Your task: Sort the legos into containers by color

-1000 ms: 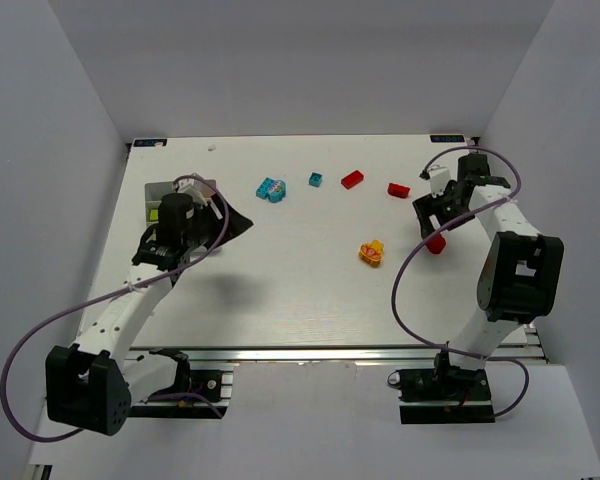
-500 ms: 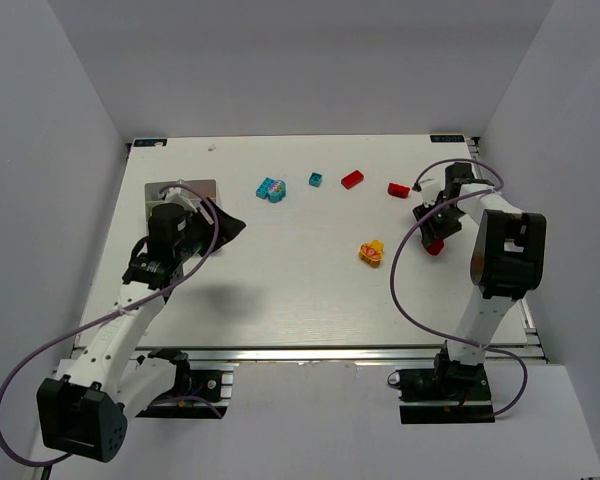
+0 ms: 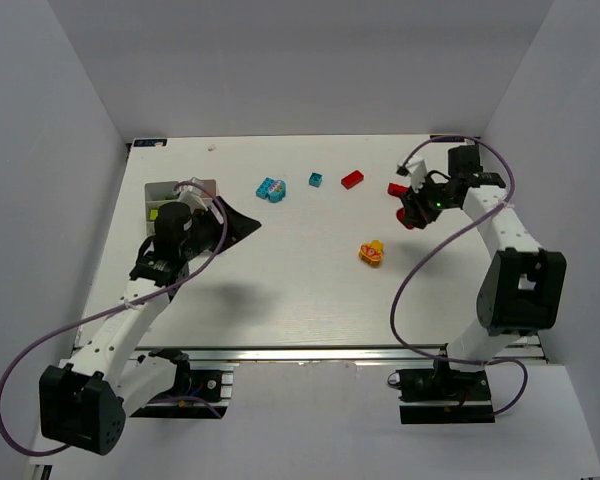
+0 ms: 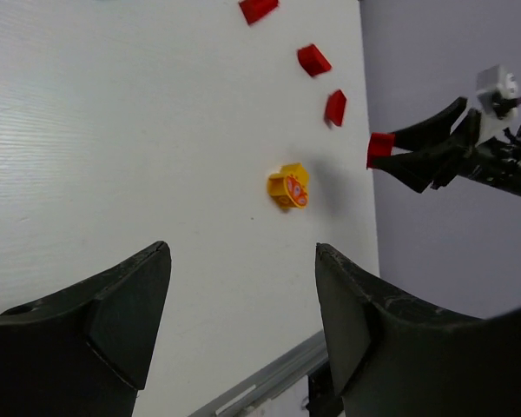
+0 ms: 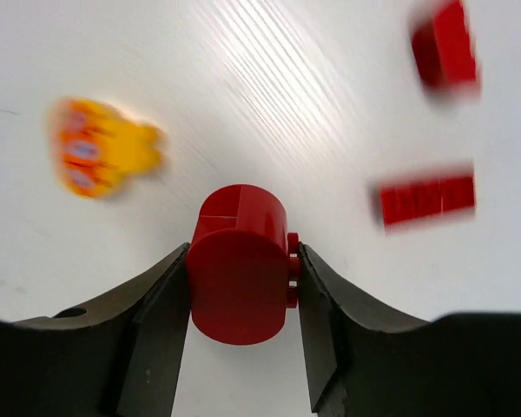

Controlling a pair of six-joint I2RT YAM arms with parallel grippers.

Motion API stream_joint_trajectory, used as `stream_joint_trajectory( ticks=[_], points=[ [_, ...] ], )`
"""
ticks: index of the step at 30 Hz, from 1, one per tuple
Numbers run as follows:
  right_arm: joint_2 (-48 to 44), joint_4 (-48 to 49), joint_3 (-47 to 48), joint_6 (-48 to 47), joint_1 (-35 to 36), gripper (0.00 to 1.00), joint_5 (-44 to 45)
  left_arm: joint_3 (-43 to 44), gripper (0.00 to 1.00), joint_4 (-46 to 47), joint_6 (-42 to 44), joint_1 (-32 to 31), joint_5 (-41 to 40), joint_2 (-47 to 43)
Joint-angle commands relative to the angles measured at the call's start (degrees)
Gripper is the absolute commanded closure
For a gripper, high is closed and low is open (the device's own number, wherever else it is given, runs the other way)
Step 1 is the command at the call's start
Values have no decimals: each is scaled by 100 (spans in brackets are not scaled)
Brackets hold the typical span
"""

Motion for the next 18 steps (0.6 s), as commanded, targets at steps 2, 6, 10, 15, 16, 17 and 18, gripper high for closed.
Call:
stream_joint_trajectory(
  ticks=[2, 6, 10, 15, 16, 17, 18],
  points=[
    [-1179, -551, -263, -1822, 892, 100, -2368, -6, 23, 839, -225, -418, 790, 318],
    [-1542, 98, -659, -1650, 2200, 100, -2422, 65, 23, 1593, -427, -849, 984, 643],
    [-1490, 819, -642, -1027, 2950, 100, -2291, 83, 23, 1894, -603, -1157, 915, 749],
    [-1077, 1005, -159, -673, 3548, 100, -2220, 82, 23, 1973, -674, -1404, 817, 811],
    [-998, 1031, -115, -638, 3618, 100, -2194, 100, 23, 1947, -665, -1482, 809, 828],
    [-954, 1109, -54, -550, 3732, 100, -2167, 109, 23, 1903, -656, -1561, 765, 863],
    [-936, 1154, -44, -506, 3777, 100, -2141, 118, 23, 1842, -647, -1597, 730, 881]
  ],
)
